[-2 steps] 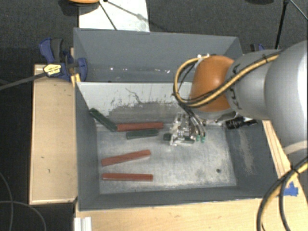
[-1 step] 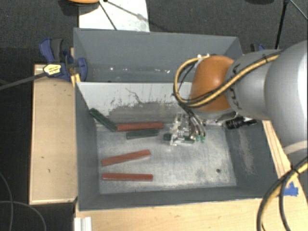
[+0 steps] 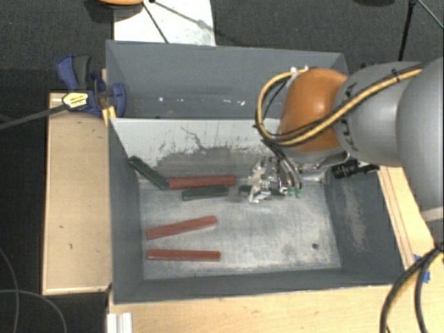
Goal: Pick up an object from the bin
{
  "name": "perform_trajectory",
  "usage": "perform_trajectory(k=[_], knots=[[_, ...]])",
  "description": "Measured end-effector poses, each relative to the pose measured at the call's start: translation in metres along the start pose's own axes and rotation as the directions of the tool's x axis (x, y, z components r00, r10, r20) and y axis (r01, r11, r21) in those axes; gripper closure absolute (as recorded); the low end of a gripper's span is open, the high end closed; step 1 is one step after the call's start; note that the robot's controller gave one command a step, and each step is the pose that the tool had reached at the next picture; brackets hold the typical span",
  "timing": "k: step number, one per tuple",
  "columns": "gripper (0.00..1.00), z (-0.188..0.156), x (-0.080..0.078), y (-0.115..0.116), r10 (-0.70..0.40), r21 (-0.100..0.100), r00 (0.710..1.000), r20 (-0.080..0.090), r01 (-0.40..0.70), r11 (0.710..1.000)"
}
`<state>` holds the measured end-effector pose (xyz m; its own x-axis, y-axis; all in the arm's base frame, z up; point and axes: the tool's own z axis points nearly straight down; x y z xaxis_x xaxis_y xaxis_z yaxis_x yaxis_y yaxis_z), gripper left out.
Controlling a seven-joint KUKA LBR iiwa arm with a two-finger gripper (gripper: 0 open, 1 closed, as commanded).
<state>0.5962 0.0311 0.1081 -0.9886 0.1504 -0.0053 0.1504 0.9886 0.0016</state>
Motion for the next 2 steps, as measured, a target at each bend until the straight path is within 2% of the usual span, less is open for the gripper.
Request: perform_trajectory(k=[1,2], knots=[[1.0,0.004,0.001,0.0,-0.002,0.001,1.0,-0.005,0.002,1.0],[1.0,-0.041,-0.002,0.0,-0.005,0.0,1.0,0.001,0.005,1.0]])
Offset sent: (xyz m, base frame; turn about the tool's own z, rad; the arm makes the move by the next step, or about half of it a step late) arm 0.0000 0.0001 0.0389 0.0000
